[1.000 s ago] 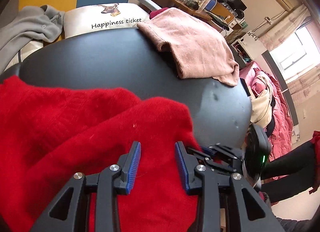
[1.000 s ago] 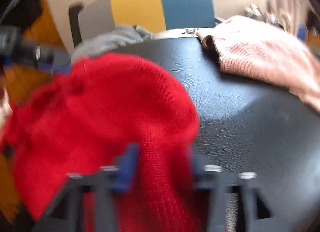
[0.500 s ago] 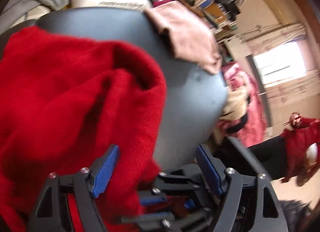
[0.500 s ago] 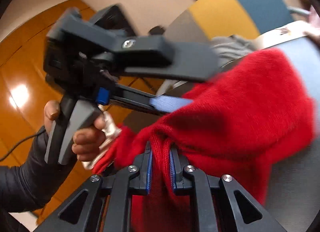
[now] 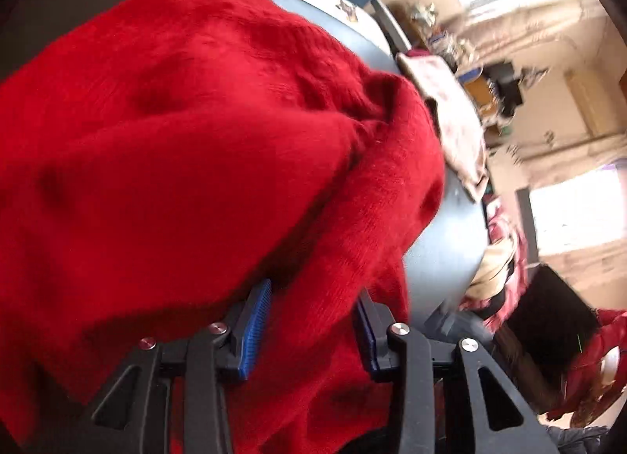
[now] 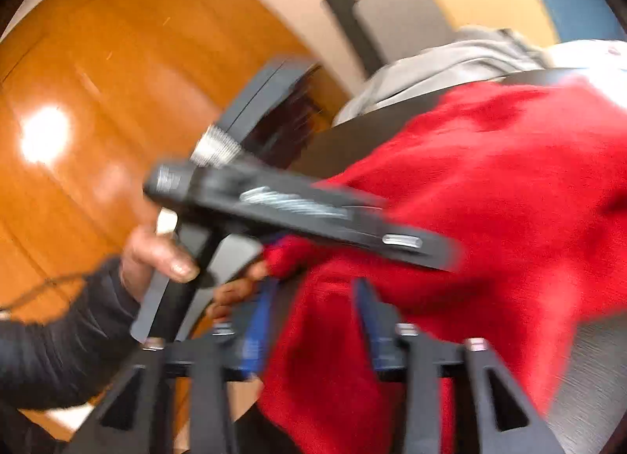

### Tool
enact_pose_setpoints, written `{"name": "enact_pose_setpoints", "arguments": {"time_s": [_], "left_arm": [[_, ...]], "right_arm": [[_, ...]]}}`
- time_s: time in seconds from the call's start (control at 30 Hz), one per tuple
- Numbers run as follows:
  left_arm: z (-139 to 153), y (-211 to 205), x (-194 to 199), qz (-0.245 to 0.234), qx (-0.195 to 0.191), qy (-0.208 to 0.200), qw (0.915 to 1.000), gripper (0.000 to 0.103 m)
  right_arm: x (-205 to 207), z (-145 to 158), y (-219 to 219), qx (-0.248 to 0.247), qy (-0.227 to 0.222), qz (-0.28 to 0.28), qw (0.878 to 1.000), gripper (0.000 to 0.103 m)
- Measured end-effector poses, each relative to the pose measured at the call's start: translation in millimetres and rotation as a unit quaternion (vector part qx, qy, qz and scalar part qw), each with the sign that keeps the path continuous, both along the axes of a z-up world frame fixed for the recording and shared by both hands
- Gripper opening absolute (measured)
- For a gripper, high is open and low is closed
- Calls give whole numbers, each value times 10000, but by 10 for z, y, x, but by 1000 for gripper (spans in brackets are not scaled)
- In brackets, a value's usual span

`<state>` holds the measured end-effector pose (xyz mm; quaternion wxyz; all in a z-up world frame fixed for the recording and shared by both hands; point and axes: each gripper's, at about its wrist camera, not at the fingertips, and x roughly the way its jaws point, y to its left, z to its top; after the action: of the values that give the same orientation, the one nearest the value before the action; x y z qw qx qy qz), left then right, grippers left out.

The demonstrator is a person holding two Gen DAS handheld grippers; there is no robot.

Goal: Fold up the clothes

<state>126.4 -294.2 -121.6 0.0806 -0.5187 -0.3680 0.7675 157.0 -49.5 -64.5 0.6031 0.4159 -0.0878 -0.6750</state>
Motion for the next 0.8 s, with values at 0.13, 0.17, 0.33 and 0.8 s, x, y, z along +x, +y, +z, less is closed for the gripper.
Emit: {"name": "enact_pose_setpoints", "arguments": {"time_s": [0.13, 0.17, 0.33, 0.8], "left_arm": [[-92, -84, 138, 192, 460, 362, 9981, 42], [-109, -99, 164, 231, 559, 445, 9972, 43], [-221, -138, 219, 538, 1118, 725, 9896, 44], [-494, -444, 658, 1503, 1855, 1442, 9603, 46]], "right_arm": [[-571, -17, 699, 418, 92, -1764, 9834, 60], [-691, -55, 809, 653, 175, -2134, 9746, 62], [-1264, -323, 956, 1379, -113, -2981, 9445, 62], [-1613, 75, 12, 2560, 2189, -2476, 9085, 20]]}}
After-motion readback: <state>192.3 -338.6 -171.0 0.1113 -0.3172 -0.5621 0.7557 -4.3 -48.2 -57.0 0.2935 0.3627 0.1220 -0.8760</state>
